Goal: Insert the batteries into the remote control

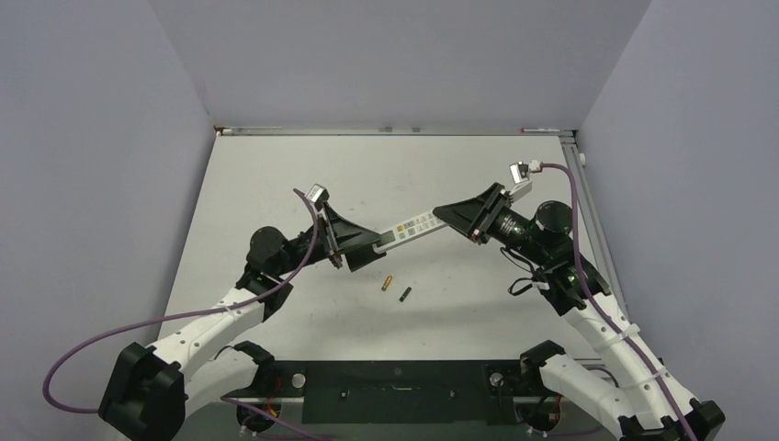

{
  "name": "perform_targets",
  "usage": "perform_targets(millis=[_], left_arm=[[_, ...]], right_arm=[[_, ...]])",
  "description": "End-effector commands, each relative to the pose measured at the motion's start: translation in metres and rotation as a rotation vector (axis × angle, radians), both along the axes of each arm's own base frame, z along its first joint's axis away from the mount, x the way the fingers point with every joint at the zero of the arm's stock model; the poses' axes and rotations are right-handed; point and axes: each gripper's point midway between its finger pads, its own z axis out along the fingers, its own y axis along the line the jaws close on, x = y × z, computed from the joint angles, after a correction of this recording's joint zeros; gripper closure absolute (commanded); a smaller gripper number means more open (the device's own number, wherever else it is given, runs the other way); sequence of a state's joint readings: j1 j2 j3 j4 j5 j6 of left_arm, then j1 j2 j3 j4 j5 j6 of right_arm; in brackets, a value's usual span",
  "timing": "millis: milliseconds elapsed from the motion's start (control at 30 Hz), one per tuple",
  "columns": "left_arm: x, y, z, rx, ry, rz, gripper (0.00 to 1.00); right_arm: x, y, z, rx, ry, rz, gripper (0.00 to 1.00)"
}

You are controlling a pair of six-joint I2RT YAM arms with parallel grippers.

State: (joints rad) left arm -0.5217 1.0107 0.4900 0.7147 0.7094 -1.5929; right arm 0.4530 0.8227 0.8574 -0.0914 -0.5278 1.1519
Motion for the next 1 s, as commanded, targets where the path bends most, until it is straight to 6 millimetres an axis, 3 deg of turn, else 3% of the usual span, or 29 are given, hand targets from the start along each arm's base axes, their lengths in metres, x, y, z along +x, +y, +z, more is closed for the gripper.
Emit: perform_targets(millis=[0, 300, 767, 933, 967], left_arm=[[-0.003, 0.005, 0.029, -0.095, -0.059, 0.019, 0.18], [-0.002, 0.006, 0.033, -0.118, -0.051, 0.034, 0.33], [-0.009, 0.002, 0.035, -0.126, -0.062, 0.016, 0.68], [-0.009, 0.002, 0.034, -0.124, -0.068, 0.017, 1.00], [-0.009, 0.003, 0.033, -0.123, -0.066, 0.019, 1.00]], right_arm=[[-0.001, 0.001, 0.032, 0.110, -0.083, -0.005, 0.92], [-0.005, 0.012, 0.025, 0.123, -0.057, 0.000, 0.92], [-0.001, 0.010, 0.011, 0.102, -0.015, -0.050, 0.92], [-0.002, 0.012, 0.008, 0.087, -0.010, -0.041, 0.92], [-0.002, 0.012, 0.006, 0.079, -0.006, -0.040, 0.92]])
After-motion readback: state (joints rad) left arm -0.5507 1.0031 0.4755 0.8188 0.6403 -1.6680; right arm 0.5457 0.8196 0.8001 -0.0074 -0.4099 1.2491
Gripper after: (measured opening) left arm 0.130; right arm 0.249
